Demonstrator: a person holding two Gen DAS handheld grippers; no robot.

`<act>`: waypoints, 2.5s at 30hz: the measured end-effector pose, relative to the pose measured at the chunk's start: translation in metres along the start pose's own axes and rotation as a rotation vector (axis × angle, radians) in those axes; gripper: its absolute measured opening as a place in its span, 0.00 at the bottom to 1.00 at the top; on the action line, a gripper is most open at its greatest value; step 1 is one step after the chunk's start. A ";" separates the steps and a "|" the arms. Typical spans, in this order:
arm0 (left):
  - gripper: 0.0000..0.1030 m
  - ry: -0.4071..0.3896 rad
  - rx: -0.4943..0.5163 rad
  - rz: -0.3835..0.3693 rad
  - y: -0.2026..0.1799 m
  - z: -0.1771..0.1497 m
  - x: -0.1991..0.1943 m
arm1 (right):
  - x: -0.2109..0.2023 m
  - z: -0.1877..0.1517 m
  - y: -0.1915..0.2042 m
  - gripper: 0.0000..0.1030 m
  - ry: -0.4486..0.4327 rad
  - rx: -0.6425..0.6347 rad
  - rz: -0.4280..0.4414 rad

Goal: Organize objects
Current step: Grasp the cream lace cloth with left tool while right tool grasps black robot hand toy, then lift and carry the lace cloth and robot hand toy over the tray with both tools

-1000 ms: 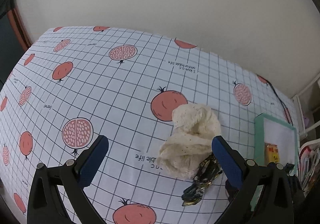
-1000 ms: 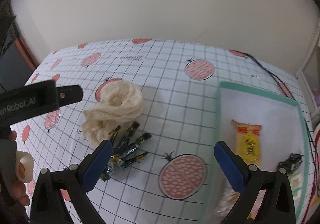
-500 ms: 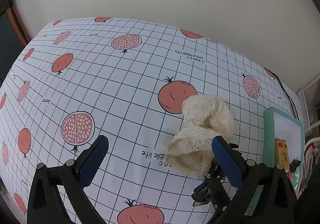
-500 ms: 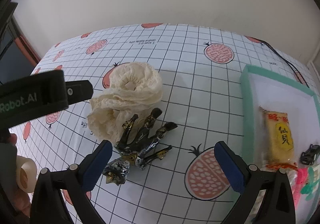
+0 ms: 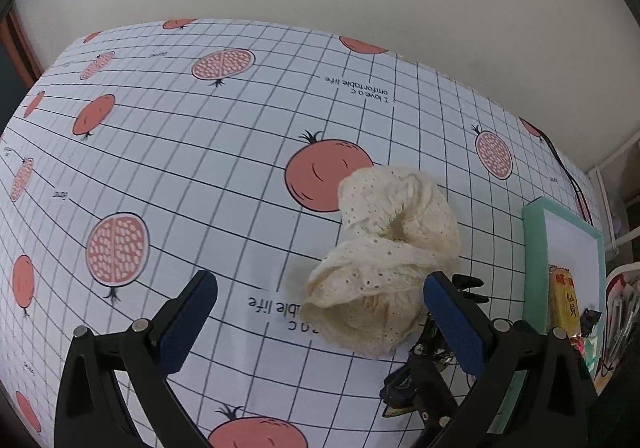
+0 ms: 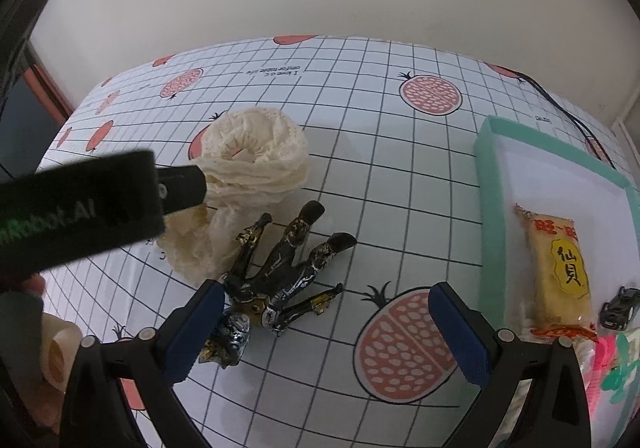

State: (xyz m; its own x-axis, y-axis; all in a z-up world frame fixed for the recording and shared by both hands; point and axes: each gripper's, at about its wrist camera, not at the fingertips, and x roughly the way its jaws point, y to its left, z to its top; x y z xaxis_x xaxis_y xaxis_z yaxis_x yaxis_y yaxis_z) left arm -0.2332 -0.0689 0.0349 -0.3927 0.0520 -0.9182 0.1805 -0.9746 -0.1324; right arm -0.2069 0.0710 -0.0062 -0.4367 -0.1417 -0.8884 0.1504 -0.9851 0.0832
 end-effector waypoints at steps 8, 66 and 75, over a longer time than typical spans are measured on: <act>0.99 0.028 -0.017 -0.030 -0.006 -0.003 0.013 | 0.001 0.004 -0.007 1.00 0.010 0.006 -0.025; 0.06 -0.060 0.021 -0.002 -0.024 0.001 -0.024 | -0.037 0.006 -0.010 0.65 -0.039 0.000 -0.021; 0.05 -0.094 0.009 -0.014 -0.027 0.003 -0.041 | -0.052 0.008 -0.020 0.65 -0.065 0.015 -0.015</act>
State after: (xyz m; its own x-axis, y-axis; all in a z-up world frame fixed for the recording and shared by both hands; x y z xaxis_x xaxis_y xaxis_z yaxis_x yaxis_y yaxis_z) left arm -0.2246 -0.0449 0.0767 -0.4778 0.0455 -0.8773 0.1663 -0.9759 -0.1412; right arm -0.1945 0.0977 0.0415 -0.4953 -0.1322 -0.8586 0.1301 -0.9885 0.0771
